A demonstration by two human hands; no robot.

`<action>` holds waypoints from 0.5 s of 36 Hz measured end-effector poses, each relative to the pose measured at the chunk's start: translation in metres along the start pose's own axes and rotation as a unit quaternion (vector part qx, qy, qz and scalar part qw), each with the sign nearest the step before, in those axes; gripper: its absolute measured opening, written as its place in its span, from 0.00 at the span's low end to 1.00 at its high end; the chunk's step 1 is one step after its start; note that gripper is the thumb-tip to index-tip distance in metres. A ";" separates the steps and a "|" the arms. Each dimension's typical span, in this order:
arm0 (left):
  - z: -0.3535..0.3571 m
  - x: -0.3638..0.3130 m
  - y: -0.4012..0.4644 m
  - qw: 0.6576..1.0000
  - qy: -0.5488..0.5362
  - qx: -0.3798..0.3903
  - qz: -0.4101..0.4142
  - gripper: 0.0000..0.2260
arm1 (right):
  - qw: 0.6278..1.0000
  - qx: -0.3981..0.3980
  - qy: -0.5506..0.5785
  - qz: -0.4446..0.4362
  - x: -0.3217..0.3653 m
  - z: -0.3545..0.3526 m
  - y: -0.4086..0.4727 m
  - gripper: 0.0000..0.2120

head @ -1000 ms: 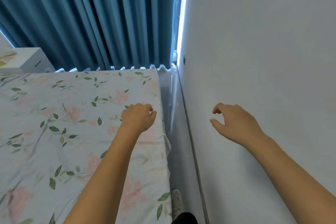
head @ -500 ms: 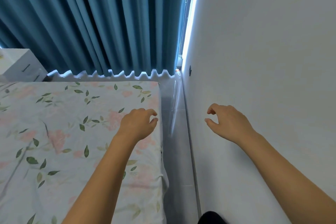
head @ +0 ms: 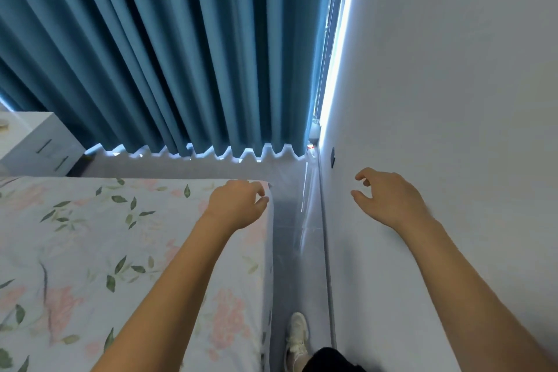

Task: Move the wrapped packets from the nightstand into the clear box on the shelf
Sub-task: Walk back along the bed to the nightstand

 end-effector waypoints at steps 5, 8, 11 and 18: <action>-0.021 -0.024 0.096 1.000 0.008 0.014 0.002 0.15 | 0.998 0.014 0.060 0.025 -0.016 -0.002 0.077 0.19; -0.032 -0.032 0.143 1.000 0.011 0.012 0.016 0.16 | 0.997 0.017 0.073 0.036 -0.022 -0.004 0.110 0.19; -0.038 -0.035 0.184 0.999 0.023 0.005 0.025 0.16 | 0.996 0.018 0.076 0.042 -0.025 -0.007 0.139 0.18; -0.056 -0.028 0.274 0.999 0.026 0.023 0.035 0.15 | 0.997 0.025 0.063 0.042 -0.029 -0.015 0.224 0.18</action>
Point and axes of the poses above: each hand's wrist, its own y-axis towards the middle knuckle, its own z-axis out of the palm, x = y × z, the point moved 2 cm from there along y, towards the middle knuckle, and after that the axes turned 11 degrees about -y, right-handed, at the moved point
